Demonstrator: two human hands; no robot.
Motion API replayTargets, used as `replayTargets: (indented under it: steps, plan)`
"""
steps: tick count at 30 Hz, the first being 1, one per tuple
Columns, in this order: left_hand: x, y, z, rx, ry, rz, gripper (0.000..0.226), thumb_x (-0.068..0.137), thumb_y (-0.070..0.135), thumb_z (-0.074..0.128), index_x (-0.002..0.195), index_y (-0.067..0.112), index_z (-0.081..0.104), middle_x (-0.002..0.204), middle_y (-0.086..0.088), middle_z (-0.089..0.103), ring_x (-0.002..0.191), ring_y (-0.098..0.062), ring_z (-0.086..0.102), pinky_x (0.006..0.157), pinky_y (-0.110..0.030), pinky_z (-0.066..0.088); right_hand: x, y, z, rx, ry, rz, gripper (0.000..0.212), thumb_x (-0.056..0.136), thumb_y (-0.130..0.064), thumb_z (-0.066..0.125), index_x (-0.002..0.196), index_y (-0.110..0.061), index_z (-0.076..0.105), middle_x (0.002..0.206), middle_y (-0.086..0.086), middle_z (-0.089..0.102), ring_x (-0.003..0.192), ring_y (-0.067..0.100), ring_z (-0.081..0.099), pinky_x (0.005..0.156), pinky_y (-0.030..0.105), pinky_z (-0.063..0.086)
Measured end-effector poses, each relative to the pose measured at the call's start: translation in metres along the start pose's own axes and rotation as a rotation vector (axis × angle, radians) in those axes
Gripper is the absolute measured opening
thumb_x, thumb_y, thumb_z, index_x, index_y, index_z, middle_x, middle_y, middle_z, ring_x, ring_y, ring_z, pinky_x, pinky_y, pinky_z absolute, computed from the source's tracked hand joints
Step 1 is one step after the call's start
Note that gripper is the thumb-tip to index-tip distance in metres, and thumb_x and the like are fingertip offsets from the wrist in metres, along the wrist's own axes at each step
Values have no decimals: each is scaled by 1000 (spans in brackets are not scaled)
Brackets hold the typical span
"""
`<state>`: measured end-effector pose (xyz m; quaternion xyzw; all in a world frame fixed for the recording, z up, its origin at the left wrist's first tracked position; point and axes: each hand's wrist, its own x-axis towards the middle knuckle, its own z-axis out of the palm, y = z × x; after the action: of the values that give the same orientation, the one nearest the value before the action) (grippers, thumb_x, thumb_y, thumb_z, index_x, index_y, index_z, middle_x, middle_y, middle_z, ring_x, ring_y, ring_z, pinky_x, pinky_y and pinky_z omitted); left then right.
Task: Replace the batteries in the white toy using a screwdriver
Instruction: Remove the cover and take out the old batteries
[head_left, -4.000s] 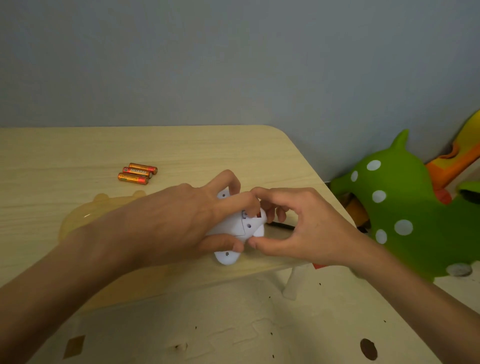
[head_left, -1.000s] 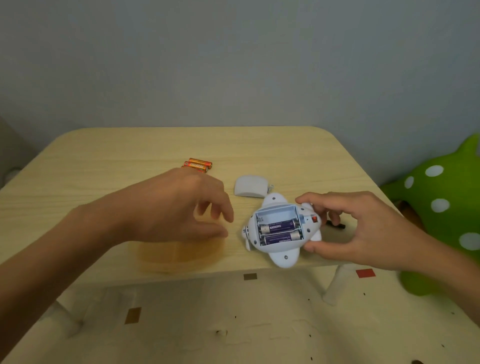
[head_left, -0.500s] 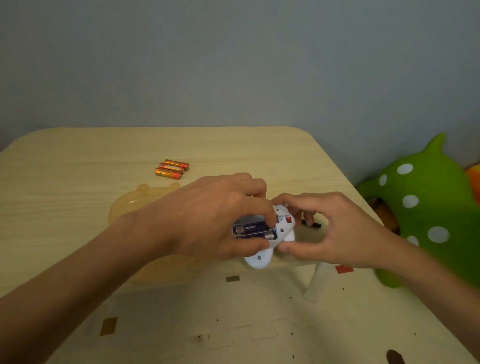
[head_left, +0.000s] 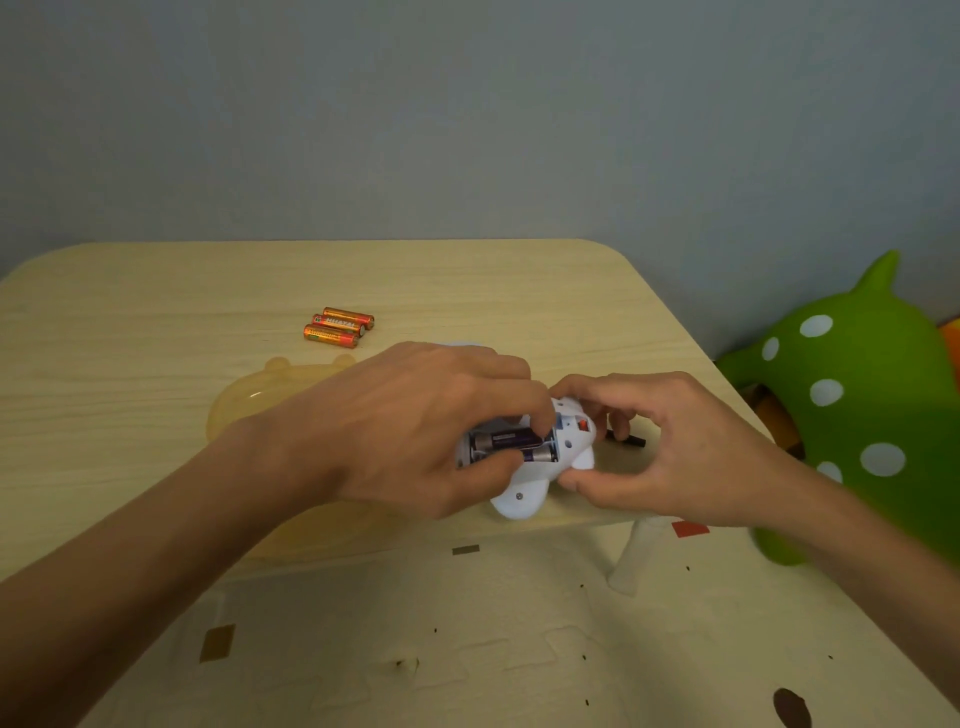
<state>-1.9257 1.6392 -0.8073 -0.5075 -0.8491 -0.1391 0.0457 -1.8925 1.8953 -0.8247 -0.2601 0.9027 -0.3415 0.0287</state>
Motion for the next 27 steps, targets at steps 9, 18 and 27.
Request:
replayTargets:
  steps: [9, 18, 27]
  plan:
    - [8, 4, 1, 93, 3, 54, 29, 88, 57, 52, 104, 35, 62, 87, 13, 56, 76, -13, 53, 56, -22, 32, 0, -4, 1, 35, -3, 7, 26, 83, -13, 83, 102, -27, 73, 86, -4, 69, 79, 17, 55, 74, 39, 50]
    - [6, 1, 3, 121, 21, 58, 20, 95, 52, 55, 105, 35, 59, 81, 14, 57, 70, -7, 46, 55, -22, 31, 0, -4, -4, 35, -13, 20, 25, 83, -15, 83, 103, -25, 74, 89, -2, 71, 81, 19, 58, 74, 33, 52]
    - [14, 2, 6, 137, 16, 84, 27, 88, 59, 53, 102, 36, 60, 78, 13, 59, 74, -13, 55, 53, -25, 32, 0, -3, -3, 51, -32, 21, 27, 83, -11, 82, 103, -27, 74, 89, -2, 70, 81, 19, 57, 75, 36, 51]
